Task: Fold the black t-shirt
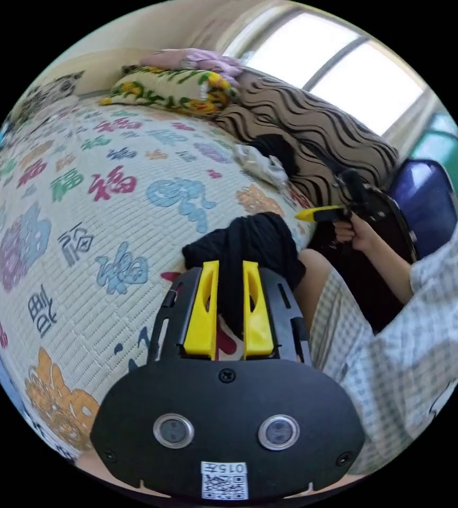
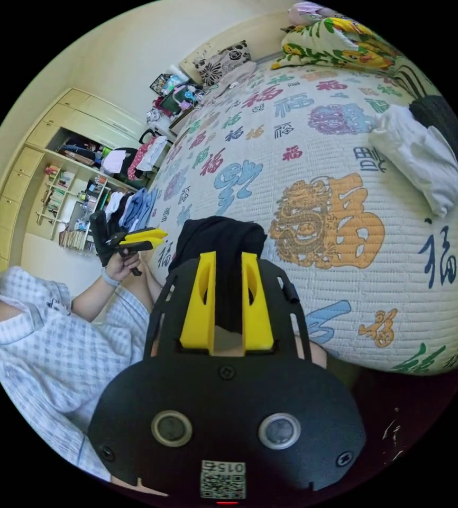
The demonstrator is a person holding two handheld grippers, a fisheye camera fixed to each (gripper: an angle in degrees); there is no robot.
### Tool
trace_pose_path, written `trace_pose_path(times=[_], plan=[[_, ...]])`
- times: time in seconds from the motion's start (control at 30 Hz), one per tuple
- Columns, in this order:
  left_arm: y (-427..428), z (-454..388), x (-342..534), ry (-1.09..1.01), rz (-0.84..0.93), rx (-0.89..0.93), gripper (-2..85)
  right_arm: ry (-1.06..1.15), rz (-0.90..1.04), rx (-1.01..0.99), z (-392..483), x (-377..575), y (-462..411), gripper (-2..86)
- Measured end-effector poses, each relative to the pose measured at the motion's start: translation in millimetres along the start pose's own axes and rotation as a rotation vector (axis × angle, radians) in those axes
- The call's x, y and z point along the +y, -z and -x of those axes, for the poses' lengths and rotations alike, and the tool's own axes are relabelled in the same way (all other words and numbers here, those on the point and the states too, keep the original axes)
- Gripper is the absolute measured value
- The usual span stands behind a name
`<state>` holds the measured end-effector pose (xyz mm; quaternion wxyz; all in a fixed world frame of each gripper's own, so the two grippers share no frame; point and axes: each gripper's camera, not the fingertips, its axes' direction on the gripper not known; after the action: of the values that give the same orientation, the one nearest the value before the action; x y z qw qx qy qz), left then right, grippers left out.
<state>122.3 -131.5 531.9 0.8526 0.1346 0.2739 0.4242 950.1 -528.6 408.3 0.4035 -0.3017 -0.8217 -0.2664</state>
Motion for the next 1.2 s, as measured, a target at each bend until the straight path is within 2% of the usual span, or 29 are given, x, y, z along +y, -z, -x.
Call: trace_pose_path(times=[0.1, 0.17, 0.23, 0.33, 0.4, 0.57, 0.63, 0.73, 0.8, 0.9, 0.97, 1.03, 1.2], plan=[[-1.8, 44.1, 2.7, 0.282, -0.051, 0.016, 9.1, -0.139, 0.029, -0.116, -26.4, -19.3, -34.0, 10.2], [-13.4, 75.2, 4.1, 0.444, -0.059, 0.178, 7.7, -0.189, 0.06, -0.135, -33.9, -31.4, -60.3, 8.0], [-21.0, 81.5, 0.1, 0.452, -0.054, 0.245, 4.5, -0.189, 0.065, -0.114, -31.7, -36.6, -72.1, 5.8], [-12.5, 88.0, -2.5, 0.474, -0.046, 0.161, 1.2, -0.212, 0.055, -0.126, -33.7, -36.7, -77.2, 3.6], [-4.4, 99.1, 4.1, 0.54, -0.087, 0.214, 0.4, -0.25, 0.033, -0.159, -41.3, -32.3, -78.9, 2.2], [4.6, 97.2, 4.7, 0.519, -0.077, 0.151, 0.7, -0.274, 0.005, -0.177, -43.7, -31.0, -112.3, 3.9], [12.5, 98.4, 6.7, 0.532, -0.085, 0.186, 1.8, -0.241, -0.01, -0.095, -31.8, -33.0, -115.4, 5.1], [46.2, 82.7, 10.4, 0.478, -0.12, 0.111, 3.5, -0.194, -0.075, 0.094, -6.8, -29.8, -107.8, 3.6], [63.7, 64.2, 9.3, 0.392, -0.14, 0.127, 2.9, -0.102, -0.104, 0.088, 14.0, -27.0, -110.0, 1.6], [60.6, 30.0, -0.2, 0.221, -0.025, 0.211, 1.4, 0.018, 0.007, -0.042, 39.5, -30.3, -148.0, 0.2], [44.1, 16.1, 2.0, 0.151, 0.111, 0.052, 0.2, -0.002, 0.13, 0.051, 41.8, -31.9, -194.4, -0.1], [34.5, 19.0, 11.9, 0.143, 0.179, -0.104, -0.1, -0.027, 0.207, 0.1, 39.0, -30.1, -223.2, -0.1], [71.9, 40.7, 32.0, 0.317, 0.045, 0.057, 4.4, -0.066, 0.054, 0.126, 54.6, -20.8, -214.8, 3.2]])
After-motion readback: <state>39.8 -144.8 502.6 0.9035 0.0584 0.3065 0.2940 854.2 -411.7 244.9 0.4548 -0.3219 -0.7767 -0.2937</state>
